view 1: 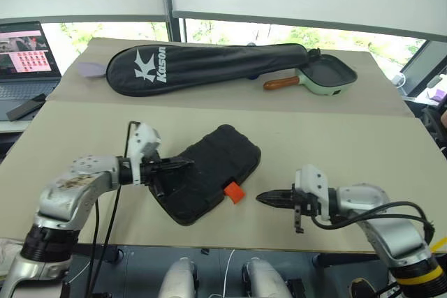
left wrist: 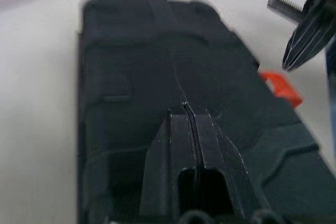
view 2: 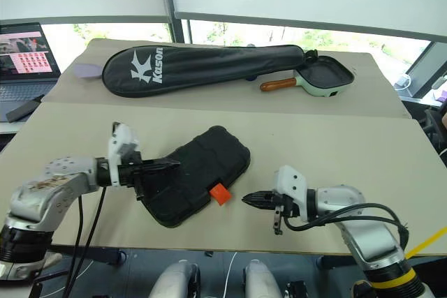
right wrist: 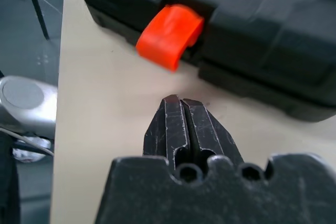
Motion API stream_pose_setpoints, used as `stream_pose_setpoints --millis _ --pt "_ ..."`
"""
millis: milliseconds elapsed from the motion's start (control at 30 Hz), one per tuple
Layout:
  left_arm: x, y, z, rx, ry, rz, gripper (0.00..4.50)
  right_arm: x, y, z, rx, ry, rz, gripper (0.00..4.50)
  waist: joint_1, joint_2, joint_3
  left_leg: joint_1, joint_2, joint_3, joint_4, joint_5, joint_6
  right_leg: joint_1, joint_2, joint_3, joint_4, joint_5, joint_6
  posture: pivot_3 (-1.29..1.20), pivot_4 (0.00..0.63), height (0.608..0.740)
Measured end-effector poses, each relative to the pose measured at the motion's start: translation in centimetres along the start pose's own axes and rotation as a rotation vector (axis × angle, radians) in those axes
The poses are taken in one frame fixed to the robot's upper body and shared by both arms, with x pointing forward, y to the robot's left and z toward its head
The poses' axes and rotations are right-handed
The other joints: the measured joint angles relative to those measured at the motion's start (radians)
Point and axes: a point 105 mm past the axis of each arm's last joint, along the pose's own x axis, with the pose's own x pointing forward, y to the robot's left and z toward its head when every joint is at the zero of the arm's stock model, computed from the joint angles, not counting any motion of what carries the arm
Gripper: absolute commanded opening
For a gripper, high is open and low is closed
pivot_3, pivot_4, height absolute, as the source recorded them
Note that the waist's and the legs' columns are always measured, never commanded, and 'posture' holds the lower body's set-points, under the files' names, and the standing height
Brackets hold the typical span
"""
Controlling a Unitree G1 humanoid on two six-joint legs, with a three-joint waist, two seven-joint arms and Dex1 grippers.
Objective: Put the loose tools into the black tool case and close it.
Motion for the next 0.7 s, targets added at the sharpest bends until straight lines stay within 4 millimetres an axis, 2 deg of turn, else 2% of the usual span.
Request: stream_pose_setpoints --millis 267,500,700 --pt "1.3 -0.5 -0.3 0.061 0.027 -0.03 0.03 1.5 0.1 0.9 -0.024 -0.036 0.016 0.05 0.006 0.0 0.0 0.001 0.0 0.001 0.0 0.0 0.0 0.002 -0.001 0.0 0.0 0.0 0.0 0.0 0.15 0.74" --pt "1.5 -0.6 -0.4 0.077 0.024 -0.034 0.03 2.0 0.6 0.7 -0.018 -0.026 0.037 0.05 0.007 0.0 0.0 0.002 0.0 0.001 0.0 0.0 0.0 0.002 -0.001 0.0 0.0 0.0 0.0 0.0 0.15 0.74" --pt "1.6 -0.8 -0.5 0.074 0.02 -0.037 0.03 3.3 1.1 0.6 -0.048 -0.01 0.077 0.05 0.006 0.001 -0.001 0.002 0.0 0.001 0.0 0.0 0.0 0.002 -0.001 0.0 0.0 0.0 0.0 0.0 0.15 0.74"
